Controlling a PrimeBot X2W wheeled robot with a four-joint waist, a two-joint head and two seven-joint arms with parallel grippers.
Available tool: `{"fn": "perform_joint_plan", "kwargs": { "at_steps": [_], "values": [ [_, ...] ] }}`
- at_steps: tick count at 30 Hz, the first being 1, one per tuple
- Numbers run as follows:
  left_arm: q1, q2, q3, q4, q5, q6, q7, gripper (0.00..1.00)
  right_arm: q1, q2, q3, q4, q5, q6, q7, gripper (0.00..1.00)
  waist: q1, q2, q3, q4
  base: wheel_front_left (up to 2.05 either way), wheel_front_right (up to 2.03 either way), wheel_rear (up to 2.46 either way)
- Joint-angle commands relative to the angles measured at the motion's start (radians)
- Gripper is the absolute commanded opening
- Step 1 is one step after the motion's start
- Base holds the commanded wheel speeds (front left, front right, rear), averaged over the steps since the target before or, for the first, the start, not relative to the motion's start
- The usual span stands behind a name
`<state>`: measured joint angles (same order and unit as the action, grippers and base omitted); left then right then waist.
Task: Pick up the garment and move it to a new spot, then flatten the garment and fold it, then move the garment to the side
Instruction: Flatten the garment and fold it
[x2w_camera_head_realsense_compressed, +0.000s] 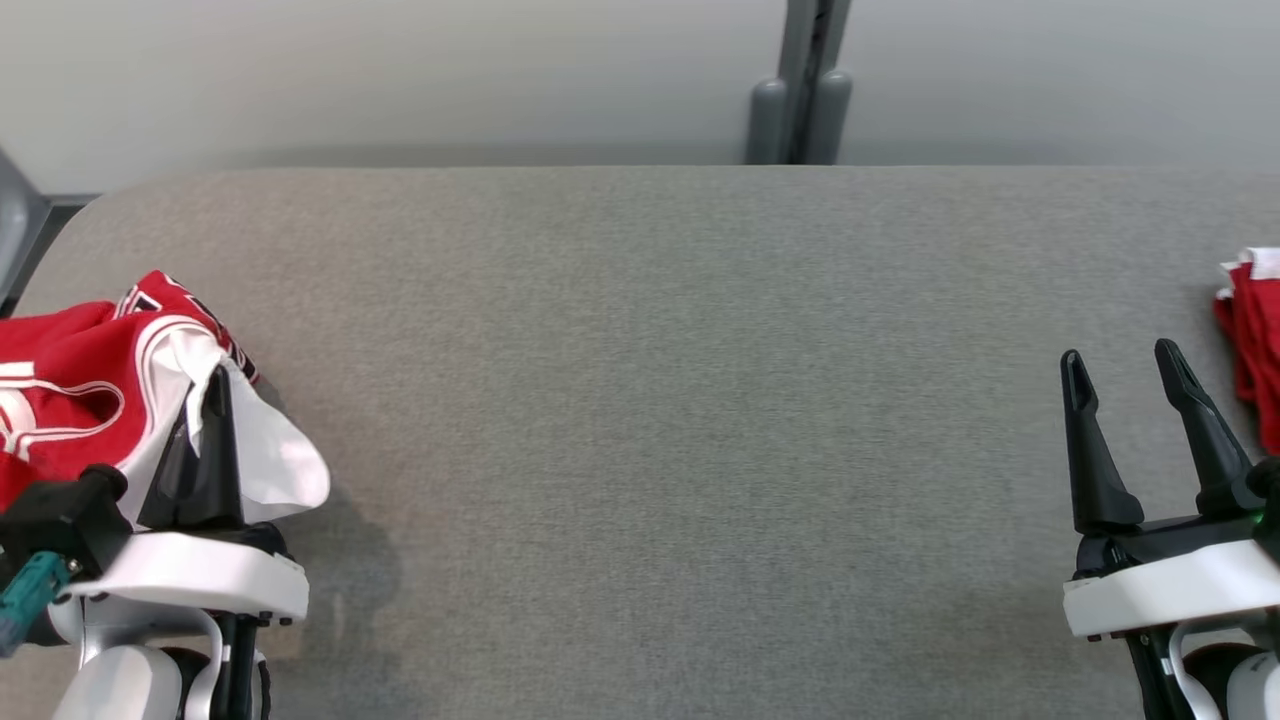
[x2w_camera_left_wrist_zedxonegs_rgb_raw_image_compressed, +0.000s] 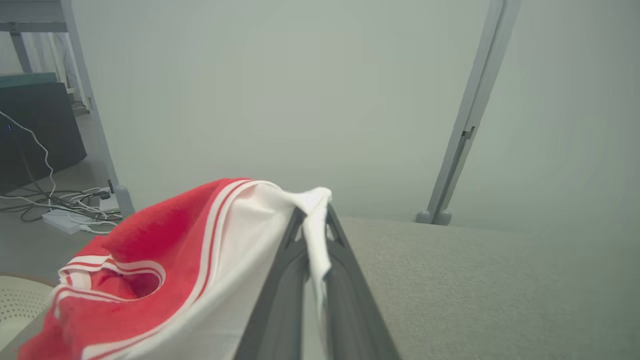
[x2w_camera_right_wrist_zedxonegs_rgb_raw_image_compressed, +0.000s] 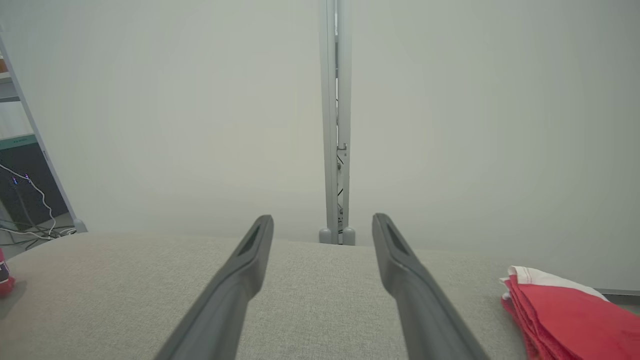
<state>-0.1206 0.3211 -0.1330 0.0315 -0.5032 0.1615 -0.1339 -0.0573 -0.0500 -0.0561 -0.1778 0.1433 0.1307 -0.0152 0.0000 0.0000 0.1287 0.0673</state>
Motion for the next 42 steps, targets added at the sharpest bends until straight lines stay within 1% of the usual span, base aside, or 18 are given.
{"fn": "perform_joint_plan", "kwargs": {
  "at_steps": [1,2,3,6,9,16,22,27,29,31,32,34,35,36,39,42],
  "values": [
    [0.014,0.006,-0.004,-0.045,0.01,0.012,0.011,0.0,0.005,-0.003,0.003,0.008,0.016,0.0,-0.009,1.0,0.0,0.0,-0.014,-0.035,0.0,0.0,0.0],
    [0.023,0.007,-0.009,-0.078,0.014,0.019,0.021,0.0,0.006,-0.002,0.006,0.01,0.02,0.0,-0.012,1.0,0.0,0.0,-0.012,-0.048,0.0,0.0,0.0],
    [0.023,0.007,-0.009,-0.078,0.014,0.019,0.021,0.0,0.006,-0.002,0.006,0.01,0.02,0.0,-0.012,1.0,0.0,0.0,-0.012,-0.048,0.0,0.0,0.0],
    [0.027,0.009,-0.026,-0.159,0.028,0.035,0.05,0.0,-0.001,-0.003,0.013,0.012,0.032,0.0,-0.02,1.0,0.0,0.0,0.006,-0.093,0.0,0.0,0.0],
    [-0.001,0.01,-0.053,-0.218,0.044,0.029,0.074,0.0,-0.012,-0.003,0.012,0.009,0.034,0.0,-0.026,1.0,0.0,0.0,0.034,-0.14,0.0,0.0,0.0],
    [-0.132,-0.01,-0.161,-0.262,0.073,-0.03,0.118,0.0,-0.038,-0.003,0.02,0.018,0.064,0.0,-0.053,1.0,0.0,0.0,0.115,-0.268,0.0,0.0,0.0],
    [-0.253,-0.052,-0.273,-0.25,0.11,-0.084,0.16,0.0,-0.046,-0.003,0.037,0.042,0.1,0.0,-0.093,1.0,0.0,0.0,0.19,-0.372,0.0,0.0,0.0],
    [-0.304,-0.091,-0.373,-0.177,0.129,-0.123,0.208,0.0,-0.05,-0.002,0.045,0.066,0.134,0.0,-0.131,1.0,0.0,0.0,0.251,-0.42,0.0,0.0,0.0],
    [-0.312,-0.093,-0.405,-0.135,0.149,-0.135,0.217,0.0,-0.057,-0.002,0.052,0.077,0.144,0.0,-0.146,1.0,0.0,0.0,0.27,-0.43,0.0,0.0,0.0],
    [-0.308,-0.117,-0.435,-0.102,0.13,-0.154,0.214,0.0,-0.062,-0.003,0.054,0.086,0.15,0.0,-0.159,1.0,0.0,0.0,0.282,-0.433,0.0,0.0,0.0],
    [-0.312,-0.114,-0.446,-0.085,0.138,-0.162,0.214,0.08,-0.062,-0.003,0.054,0.09,0.154,0.0,-0.164,1.0,0.0,0.0,0.288,-0.432,0.0,0.0,0.0],
    [-0.318,-0.121,-0.461,-0.053,0.133,-0.178,0.21,0.44,-0.067,-0.002,0.053,0.101,0.156,0.0,-0.171,1.0,0.0,0.0,0.295,-0.427,0.0,0.0,0.0],
    [-0.322,-0.123,-0.469,-0.041,0.133,-0.186,0.205,0.78,-0.072,-0.003,0.053,0.106,0.156,0.0,-0.174,1.0,0.0,0.0,0.297,-0.423,0.0,0.0,0.0],
    [-0.328,-0.125,-0.477,-0.033,0.133,-0.198,0.198,1.0,-0.077,-0.003,0.053,0.11,0.153,0.0,-0.173,1.0,0.0,0.0,0.298,-0.419,0.0,0.0,0.0],
    [-0.329,-0.125,-0.49,-0.015,0.125,-0.222,0.172,1.0,-0.087,-0.003,0.056,0.116,0.136,0.0,-0.174,1.0,0.0,0.0,0.292,-0.401,0.0,0.0,0.0],
    [-0.33,-0.126,-0.493,-0.015,0.119,-0.231,0.147,1.0,-0.098,-0.003,0.048,0.12,0.118,0.0,-0.168,1.0,0.0,0.0,0.276,-0.378,0.0,0.0,0.0]
  ]
}}
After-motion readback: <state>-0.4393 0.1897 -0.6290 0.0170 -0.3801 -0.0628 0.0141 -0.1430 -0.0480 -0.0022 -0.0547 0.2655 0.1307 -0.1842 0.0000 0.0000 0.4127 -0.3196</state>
